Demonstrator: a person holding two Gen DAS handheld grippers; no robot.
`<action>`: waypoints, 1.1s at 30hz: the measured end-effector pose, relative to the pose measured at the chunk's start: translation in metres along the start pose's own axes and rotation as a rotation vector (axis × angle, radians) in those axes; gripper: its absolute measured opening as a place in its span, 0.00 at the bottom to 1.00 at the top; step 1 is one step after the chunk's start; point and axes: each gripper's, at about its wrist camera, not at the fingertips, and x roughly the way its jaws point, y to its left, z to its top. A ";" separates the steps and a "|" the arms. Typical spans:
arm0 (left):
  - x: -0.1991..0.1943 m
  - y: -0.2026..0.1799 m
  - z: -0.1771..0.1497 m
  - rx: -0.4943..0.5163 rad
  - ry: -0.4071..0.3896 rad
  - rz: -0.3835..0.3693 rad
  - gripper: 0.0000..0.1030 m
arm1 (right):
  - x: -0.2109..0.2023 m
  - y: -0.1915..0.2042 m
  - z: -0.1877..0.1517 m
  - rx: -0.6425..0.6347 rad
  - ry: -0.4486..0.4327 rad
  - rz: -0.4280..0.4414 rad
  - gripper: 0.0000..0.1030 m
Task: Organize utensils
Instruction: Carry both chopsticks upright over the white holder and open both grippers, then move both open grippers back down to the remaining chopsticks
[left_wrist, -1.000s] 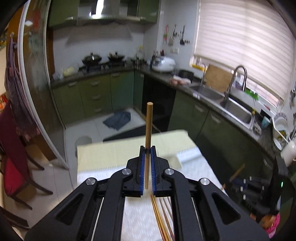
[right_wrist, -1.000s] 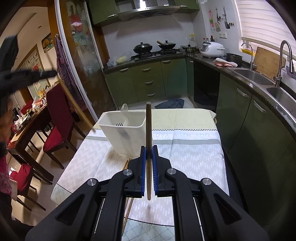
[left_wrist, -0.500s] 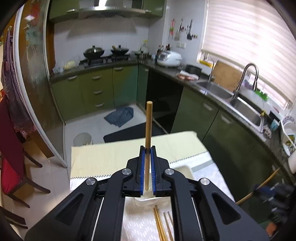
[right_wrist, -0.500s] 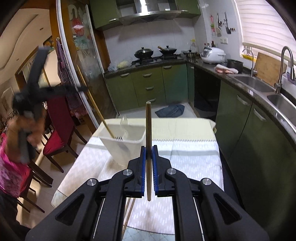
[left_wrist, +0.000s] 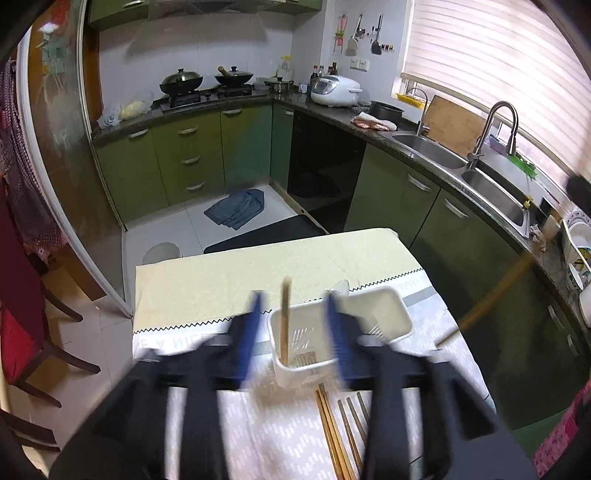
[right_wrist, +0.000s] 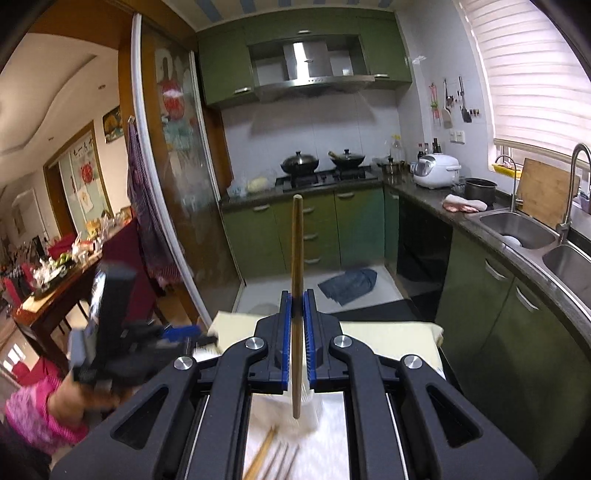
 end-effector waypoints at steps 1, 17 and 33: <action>-0.003 -0.001 -0.002 0.007 -0.009 0.004 0.43 | 0.007 0.001 0.004 0.003 -0.004 0.000 0.07; -0.032 0.002 -0.043 0.023 0.022 -0.010 0.48 | 0.117 0.006 -0.030 -0.019 0.128 -0.052 0.22; 0.005 -0.010 -0.134 0.017 0.234 -0.020 0.54 | 0.023 -0.025 -0.121 -0.005 0.258 0.072 0.89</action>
